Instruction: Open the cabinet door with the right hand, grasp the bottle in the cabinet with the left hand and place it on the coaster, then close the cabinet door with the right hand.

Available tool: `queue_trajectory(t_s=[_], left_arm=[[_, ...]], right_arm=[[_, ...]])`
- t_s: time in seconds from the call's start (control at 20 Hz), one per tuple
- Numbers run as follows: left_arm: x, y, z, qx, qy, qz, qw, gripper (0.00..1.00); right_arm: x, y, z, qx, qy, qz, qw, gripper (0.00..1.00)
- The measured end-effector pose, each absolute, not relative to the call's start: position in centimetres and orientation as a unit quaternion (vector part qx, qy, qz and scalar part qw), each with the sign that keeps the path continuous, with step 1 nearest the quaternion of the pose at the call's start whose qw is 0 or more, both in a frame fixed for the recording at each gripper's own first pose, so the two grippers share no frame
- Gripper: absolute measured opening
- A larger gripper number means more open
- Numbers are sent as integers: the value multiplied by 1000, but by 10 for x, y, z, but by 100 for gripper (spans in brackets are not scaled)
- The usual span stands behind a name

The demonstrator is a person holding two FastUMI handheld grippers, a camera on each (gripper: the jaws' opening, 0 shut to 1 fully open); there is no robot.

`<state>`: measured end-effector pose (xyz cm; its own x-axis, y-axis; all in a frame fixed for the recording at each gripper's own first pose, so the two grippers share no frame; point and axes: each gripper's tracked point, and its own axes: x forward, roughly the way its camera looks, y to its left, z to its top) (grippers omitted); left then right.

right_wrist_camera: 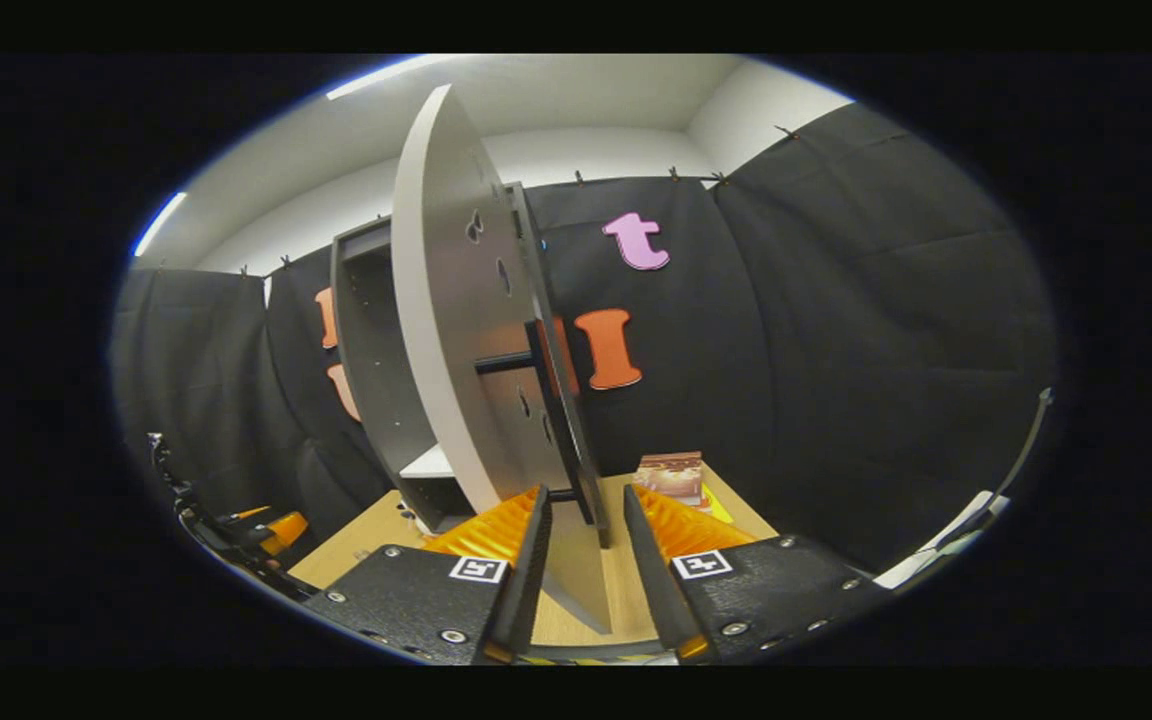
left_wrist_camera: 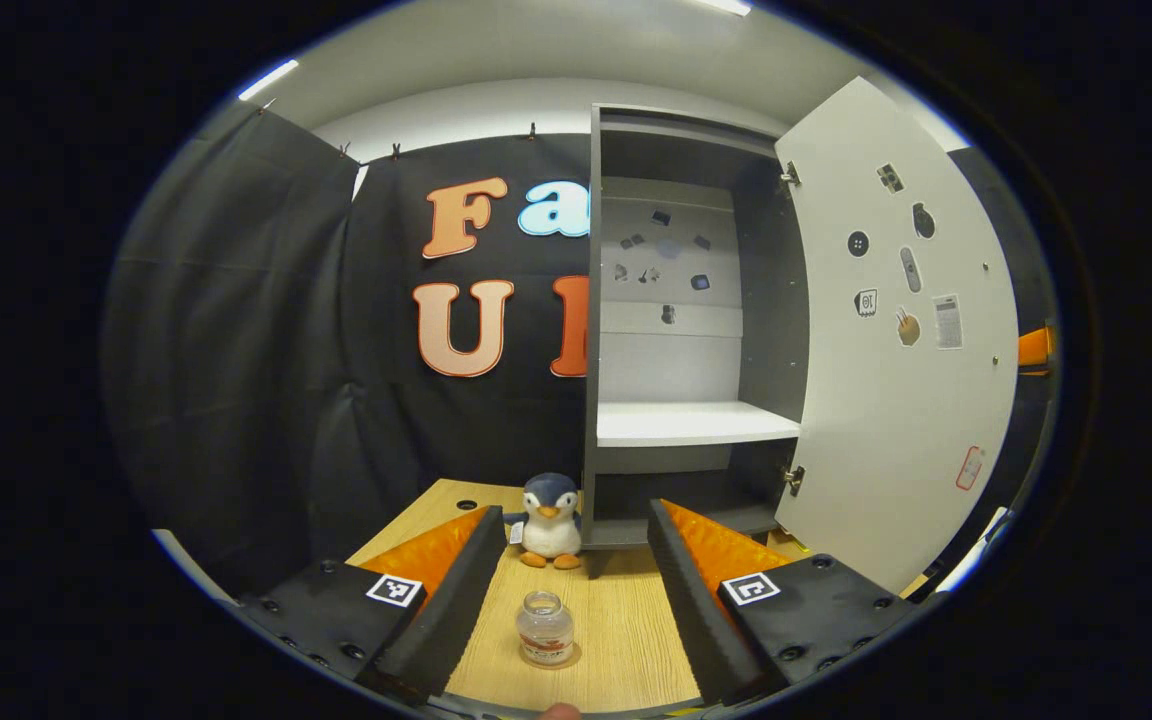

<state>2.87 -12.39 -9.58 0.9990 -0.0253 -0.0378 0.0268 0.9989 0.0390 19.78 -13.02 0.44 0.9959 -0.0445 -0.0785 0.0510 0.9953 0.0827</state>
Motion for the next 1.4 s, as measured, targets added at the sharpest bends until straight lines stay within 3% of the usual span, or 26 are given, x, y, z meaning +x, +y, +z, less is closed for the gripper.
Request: queue_trajectory(t_s=[0.5,0.6,0.7,1.1,1.15,1.2,1.4], left_arm=[[48,-99,-82,22,12,4,1000,93],[49,-96,-80,23,9,5,1000,96],[48,-90,-79,24,6,9,1000,91],[51,-64,-82,18,8,22,1000,94],[52,-61,-83,17,9,24,1000,94],[53,-56,-83,17,10,27,999,96],[57,-43,-83,11,11,36,999,94]], right_arm=[[205,-83,-3,40,31,-3,999,47],[208,-65,-5,40,32,12,999,47],[214,-49,-7,36,35,23,998,47],[227,-9,-9,35,46,55,997,49],[231,-4,-9,33,46,60,997,60],[233,2,-9,31,46,64,996,50],[245,28,-11,30,49,86,995,54]])
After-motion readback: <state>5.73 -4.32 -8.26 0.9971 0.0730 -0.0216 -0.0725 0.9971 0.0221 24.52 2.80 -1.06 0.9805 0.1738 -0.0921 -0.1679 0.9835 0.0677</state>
